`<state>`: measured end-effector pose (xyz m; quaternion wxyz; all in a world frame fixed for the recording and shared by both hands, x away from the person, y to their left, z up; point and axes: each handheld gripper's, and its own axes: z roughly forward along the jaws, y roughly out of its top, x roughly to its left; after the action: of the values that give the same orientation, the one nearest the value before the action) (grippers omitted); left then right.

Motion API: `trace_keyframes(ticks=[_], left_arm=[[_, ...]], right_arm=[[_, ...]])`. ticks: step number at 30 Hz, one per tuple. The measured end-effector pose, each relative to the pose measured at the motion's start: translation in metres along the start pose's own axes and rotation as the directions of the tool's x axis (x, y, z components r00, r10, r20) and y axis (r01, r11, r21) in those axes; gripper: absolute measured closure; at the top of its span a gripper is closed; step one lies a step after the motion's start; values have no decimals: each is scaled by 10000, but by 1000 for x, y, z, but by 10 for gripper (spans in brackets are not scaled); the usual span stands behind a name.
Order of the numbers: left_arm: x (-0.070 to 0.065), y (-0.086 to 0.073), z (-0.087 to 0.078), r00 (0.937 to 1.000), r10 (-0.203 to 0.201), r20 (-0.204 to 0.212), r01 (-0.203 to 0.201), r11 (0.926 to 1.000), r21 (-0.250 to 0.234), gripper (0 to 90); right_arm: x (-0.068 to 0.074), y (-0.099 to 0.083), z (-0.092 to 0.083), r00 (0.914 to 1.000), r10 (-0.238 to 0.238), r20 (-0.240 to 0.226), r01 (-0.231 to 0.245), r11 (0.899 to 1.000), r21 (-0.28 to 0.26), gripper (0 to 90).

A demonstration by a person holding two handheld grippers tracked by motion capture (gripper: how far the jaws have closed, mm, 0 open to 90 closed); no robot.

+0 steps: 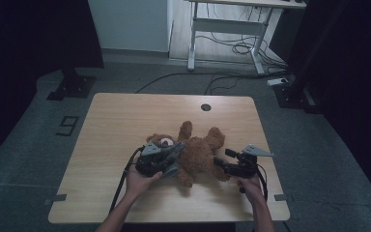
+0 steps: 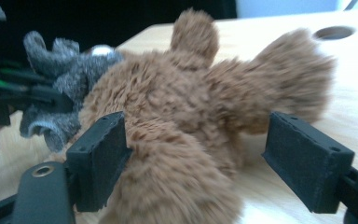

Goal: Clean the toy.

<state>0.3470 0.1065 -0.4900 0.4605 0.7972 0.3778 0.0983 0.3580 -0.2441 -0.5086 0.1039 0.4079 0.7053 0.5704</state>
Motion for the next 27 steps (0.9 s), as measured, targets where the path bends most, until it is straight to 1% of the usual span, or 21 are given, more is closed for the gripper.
trace_keyframes(ticks=[2, 4, 7, 8, 11, 13, 14, 15, 16, 18, 21, 24, 27], left_arm=[[-1, -1, -1, 10000, 28, 23, -28, 10000, 35, 756], [-1, -2, -2, 10000, 32, 43, -32, 10000, 62, 755], [-2, -4, -2, 10000, 22, 78, -22, 9999, 102, 755], [-3, -6, -3, 10000, 1, 82, -2, 9999, 117, 755], [-4, -11, -3, 10000, -30, 73, 28, 9997, 240, 755], [-4, -14, -2, 10000, -74, 24, 74, 9994, 349, 754], [-3, -16, -2, 9999, -117, -20, 118, 9991, 398, 753], [-1, -17, -1, 9998, -222, -11, 222, 9989, 413, 753], [0, -18, -1, 9996, -286, 5, 286, 9987, 421, 753], [0, -16, -3, 9995, -314, 1, 314, 9984, 466, 753], [-7, -7, -10, 9999, -122, 61, 119, 9988, 468, 752], [-20, 12, -16, 9995, 221, 218, -223, 9997, 106, 750], [-32, 38, -11, 9980, 567, 289, -562, 9983, -166, 750]], right_arm=[[4, -3, 9, 9997, -171, -198, 177, 9994, 291, 271], [5, -6, 14, 9990, -182, -401, 198, 9989, 415, 311], [7, -11, 18, 9969, -120, -771, 167, 9981, 598, 395], [7, -13, 19, 9961, -46, -880, 105, 9977, 670, 414], [9, -24, 22, 9929, 173, -1176, -39, 9936, 1129, 445], [12, -30, 27, 9916, -3, -1291, 217, 9862, 1639, 444], [13, -32, 28, 9912, -72, -1320, 308, 9836, 1778, 446], [14, -33, 30, 9906, -92, -1367, 350, 9815, 1881, 459], [16, -34, 31, 9904, -211, -1364, 476, 9799, 1940, 474], [18, -34, 34, 9908, -351, -1309, 612, 9777, 2010, 521], [17, -34, 35, 9891, -364, -1428, 654, 9767, 2042, 580], [15, -33, 34, 9865, -431, -1577, 758, 9752, 2080, 610], [15, -33, 34, 9855, -482, -1626, 822, 9744, 2091, 620]])
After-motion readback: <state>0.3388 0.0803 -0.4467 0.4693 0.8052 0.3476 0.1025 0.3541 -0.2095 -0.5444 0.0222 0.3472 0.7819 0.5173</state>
